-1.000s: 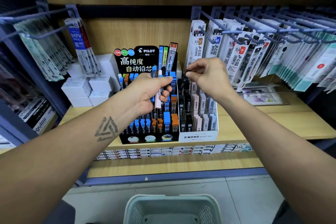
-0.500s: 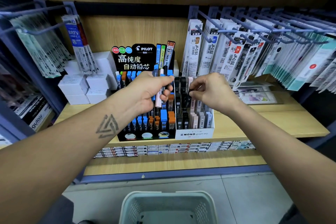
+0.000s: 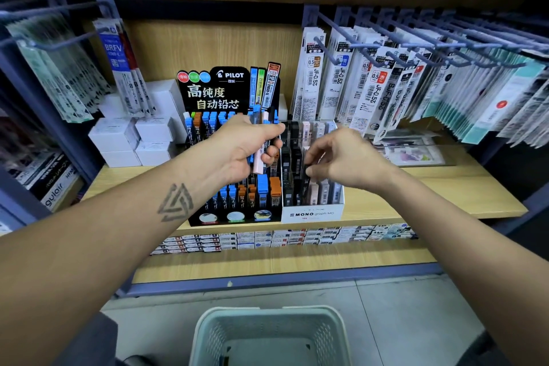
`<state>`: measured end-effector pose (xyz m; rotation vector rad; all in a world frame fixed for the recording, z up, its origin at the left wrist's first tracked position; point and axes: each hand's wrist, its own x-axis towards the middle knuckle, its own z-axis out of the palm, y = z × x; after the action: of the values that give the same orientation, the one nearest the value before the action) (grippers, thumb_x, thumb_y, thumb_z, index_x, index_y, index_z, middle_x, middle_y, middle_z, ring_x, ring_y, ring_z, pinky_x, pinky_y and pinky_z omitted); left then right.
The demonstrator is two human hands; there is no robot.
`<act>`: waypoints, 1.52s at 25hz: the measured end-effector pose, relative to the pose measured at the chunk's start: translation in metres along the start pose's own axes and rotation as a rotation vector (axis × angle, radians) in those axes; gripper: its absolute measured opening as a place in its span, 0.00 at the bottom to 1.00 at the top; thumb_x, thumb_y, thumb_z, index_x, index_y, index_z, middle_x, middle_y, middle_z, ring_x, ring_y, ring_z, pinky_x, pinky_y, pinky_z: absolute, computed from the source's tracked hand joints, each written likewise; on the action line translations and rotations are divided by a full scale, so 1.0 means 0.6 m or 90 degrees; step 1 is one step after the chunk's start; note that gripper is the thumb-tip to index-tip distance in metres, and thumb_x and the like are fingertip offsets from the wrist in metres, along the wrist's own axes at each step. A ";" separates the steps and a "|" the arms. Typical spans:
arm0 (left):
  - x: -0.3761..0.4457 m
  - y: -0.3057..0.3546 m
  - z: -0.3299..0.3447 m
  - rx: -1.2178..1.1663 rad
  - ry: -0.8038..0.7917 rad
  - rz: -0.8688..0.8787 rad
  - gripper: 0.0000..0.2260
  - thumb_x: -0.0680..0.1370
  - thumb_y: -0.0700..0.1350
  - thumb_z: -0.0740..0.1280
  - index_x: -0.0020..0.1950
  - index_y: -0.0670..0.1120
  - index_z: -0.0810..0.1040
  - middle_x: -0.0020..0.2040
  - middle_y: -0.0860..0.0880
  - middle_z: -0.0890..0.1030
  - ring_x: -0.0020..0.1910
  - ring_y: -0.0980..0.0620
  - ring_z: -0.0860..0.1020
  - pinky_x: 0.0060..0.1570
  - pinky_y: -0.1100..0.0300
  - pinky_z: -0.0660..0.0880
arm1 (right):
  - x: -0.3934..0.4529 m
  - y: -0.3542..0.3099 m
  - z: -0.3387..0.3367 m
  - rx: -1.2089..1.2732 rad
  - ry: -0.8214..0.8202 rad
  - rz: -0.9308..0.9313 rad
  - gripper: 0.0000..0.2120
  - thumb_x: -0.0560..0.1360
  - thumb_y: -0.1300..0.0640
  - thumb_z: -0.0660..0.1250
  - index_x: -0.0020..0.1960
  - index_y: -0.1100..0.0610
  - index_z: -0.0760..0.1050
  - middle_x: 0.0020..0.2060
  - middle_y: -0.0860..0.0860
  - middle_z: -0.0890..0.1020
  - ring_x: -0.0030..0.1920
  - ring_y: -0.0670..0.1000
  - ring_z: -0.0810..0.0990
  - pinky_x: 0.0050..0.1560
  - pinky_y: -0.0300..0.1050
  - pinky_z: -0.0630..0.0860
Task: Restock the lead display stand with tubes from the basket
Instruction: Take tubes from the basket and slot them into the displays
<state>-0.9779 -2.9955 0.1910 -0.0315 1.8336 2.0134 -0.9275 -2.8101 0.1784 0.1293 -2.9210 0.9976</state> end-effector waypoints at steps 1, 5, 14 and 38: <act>0.000 -0.001 0.001 0.001 0.000 0.001 0.08 0.80 0.37 0.69 0.56 0.39 0.73 0.33 0.43 0.76 0.24 0.54 0.69 0.21 0.64 0.65 | -0.003 0.001 0.006 -0.030 -0.018 -0.004 0.07 0.70 0.63 0.77 0.41 0.52 0.83 0.31 0.44 0.83 0.37 0.47 0.85 0.42 0.39 0.81; -0.001 -0.003 0.004 0.005 -0.004 -0.001 0.08 0.80 0.37 0.69 0.56 0.39 0.73 0.33 0.44 0.76 0.24 0.54 0.69 0.21 0.64 0.64 | -0.009 -0.002 0.014 -0.100 -0.008 -0.021 0.04 0.71 0.60 0.76 0.44 0.53 0.84 0.30 0.38 0.79 0.37 0.43 0.81 0.34 0.26 0.71; 0.002 -0.007 0.006 -0.006 -0.029 -0.042 0.08 0.79 0.38 0.70 0.55 0.39 0.73 0.32 0.43 0.76 0.23 0.54 0.70 0.20 0.65 0.65 | 0.014 0.025 -0.076 0.239 0.289 0.061 0.04 0.74 0.67 0.73 0.48 0.61 0.82 0.38 0.55 0.84 0.31 0.42 0.82 0.34 0.33 0.76; 0.026 -0.008 0.010 -0.012 -0.018 -0.021 0.08 0.80 0.38 0.69 0.55 0.39 0.73 0.32 0.43 0.76 0.24 0.53 0.69 0.21 0.65 0.64 | 0.098 0.040 -0.004 -0.122 0.256 -0.046 0.06 0.74 0.57 0.74 0.51 0.51 0.85 0.42 0.46 0.82 0.45 0.48 0.79 0.54 0.45 0.78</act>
<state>-0.9888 -2.9851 0.1828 -0.0376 1.7858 1.9988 -0.9881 -2.7936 0.1701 0.0218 -2.6012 0.6400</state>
